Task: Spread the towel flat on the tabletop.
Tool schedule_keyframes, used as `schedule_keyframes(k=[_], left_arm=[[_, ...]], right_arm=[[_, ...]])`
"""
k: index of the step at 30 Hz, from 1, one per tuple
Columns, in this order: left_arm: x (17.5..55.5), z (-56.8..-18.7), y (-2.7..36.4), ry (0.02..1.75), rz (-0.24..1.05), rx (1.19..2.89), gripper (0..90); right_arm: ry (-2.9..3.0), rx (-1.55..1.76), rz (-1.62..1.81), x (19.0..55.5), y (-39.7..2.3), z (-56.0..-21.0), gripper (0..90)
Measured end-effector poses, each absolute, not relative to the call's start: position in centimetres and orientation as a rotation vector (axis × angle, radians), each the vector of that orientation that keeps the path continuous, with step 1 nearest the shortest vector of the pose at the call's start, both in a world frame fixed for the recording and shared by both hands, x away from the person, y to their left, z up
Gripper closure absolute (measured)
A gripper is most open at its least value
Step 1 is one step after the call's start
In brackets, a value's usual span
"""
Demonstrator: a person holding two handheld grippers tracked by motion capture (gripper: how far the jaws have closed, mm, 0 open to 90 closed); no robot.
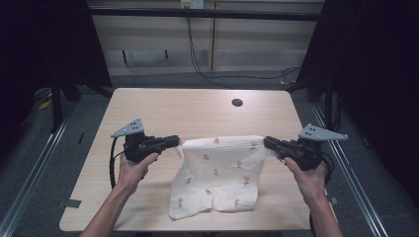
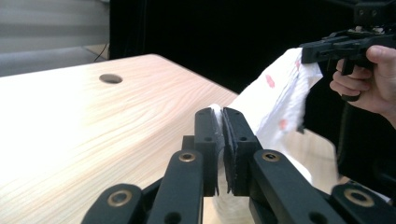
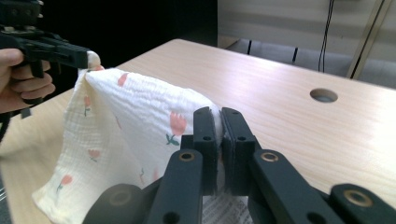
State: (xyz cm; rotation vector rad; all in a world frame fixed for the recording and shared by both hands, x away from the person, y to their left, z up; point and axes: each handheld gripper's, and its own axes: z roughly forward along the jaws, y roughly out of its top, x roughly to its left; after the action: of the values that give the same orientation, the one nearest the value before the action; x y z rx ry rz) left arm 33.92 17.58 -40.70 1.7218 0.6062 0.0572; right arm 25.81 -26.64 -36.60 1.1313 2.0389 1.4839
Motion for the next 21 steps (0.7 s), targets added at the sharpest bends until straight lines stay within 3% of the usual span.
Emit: schedule_keyframes(k=[12,14,16,17,21], left_arm=[[38.6,-44.3,17.2,0.758,0.062,1.784,81.7],[39.5,-44.7,17.3,0.812,0.038,1.774,73.3],[39.8,-44.4,17.3,0.866,0.093,1.777,58.0],[39.9,-44.3,17.5,0.873,0.092,1.767,53.7],[39.7,-44.0,18.4,0.884,0.122,1.781,51.5]], right_arm=[[2.084,1.263,1.462,32.4,-26.8,-41.8,85.3],[2.098,1.290,1.452,33.6,-26.8,-42.7,79.3],[2.096,1.348,1.396,35.0,-26.6,-43.9,66.7],[2.088,1.358,1.334,35.4,-26.5,-44.2,65.8],[2.066,1.406,1.323,36.1,-26.8,-45.1,59.0]])
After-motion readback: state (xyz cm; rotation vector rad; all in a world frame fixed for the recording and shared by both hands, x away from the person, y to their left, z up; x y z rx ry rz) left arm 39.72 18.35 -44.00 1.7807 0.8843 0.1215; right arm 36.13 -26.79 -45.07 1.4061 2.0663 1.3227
